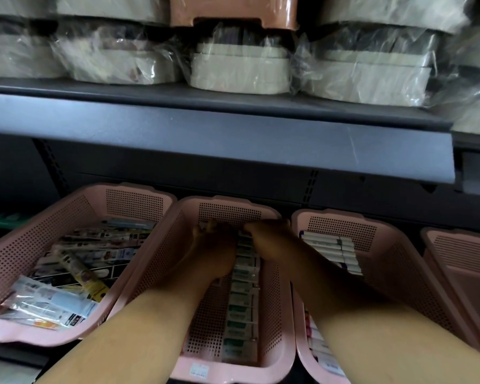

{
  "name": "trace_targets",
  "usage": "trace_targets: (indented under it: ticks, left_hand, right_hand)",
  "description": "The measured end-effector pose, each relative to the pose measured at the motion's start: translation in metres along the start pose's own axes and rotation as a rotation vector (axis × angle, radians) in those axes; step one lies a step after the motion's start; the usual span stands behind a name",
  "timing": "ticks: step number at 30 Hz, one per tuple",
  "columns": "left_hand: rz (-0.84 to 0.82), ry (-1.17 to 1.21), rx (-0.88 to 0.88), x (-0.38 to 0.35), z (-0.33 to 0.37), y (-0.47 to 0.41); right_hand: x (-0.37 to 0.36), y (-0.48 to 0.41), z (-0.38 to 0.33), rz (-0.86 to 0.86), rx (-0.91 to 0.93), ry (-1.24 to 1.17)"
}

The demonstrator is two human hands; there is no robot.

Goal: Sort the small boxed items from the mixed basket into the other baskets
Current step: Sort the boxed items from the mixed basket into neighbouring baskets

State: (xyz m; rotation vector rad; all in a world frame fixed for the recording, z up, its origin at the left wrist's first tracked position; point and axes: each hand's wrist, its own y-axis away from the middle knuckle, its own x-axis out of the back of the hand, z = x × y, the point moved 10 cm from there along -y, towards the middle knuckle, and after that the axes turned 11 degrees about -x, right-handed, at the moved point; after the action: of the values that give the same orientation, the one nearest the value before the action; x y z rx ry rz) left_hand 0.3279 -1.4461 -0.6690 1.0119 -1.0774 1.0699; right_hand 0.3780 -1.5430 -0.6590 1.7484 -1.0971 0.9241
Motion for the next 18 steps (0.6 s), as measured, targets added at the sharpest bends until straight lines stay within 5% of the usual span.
trace_targets:
  ticks: [8,18]
  left_hand:
    - [0.006,-0.059,0.015,-0.005,-0.004,-0.006]
    - [0.033,0.012,0.024,-0.004,-0.005,-0.005]
  right_hand:
    - [0.013,0.001,0.006,0.185,-0.008,-0.134]
    - [0.011,0.004,-0.005,0.117,0.055,0.114]
